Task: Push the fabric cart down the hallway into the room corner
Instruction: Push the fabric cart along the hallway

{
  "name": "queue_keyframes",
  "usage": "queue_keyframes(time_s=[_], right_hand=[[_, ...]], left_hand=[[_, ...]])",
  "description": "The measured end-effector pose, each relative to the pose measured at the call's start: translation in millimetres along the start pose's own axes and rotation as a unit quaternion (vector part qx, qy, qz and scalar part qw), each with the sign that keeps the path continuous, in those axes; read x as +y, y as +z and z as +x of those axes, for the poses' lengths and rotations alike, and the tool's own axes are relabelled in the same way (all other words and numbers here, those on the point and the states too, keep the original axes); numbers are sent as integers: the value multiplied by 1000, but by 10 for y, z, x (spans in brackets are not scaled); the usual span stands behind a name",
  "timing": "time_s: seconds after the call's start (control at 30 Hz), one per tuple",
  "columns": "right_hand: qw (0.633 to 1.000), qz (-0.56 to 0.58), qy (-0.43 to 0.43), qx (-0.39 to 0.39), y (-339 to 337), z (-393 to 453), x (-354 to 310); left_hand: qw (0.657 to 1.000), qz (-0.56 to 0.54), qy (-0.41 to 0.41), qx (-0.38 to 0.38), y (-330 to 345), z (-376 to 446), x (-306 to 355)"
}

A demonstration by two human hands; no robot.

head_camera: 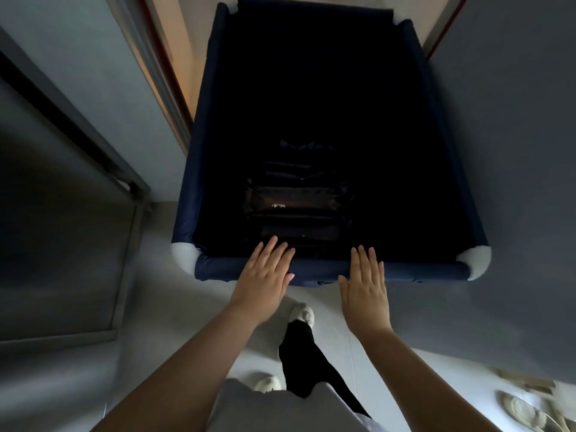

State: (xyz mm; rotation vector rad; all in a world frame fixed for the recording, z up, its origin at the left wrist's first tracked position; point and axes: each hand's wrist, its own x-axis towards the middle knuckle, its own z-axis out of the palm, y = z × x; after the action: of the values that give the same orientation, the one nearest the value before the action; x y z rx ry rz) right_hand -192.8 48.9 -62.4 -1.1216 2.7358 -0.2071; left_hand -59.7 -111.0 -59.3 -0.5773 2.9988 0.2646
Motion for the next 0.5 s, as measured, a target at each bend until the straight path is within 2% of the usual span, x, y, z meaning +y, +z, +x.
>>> queue_keyframes(time_s=[0.5], right_hand=[[1000, 26, 5, 5, -158, 1847, -193]], left_hand=[[1000, -10, -10, -21, -342, 1698, -864]])
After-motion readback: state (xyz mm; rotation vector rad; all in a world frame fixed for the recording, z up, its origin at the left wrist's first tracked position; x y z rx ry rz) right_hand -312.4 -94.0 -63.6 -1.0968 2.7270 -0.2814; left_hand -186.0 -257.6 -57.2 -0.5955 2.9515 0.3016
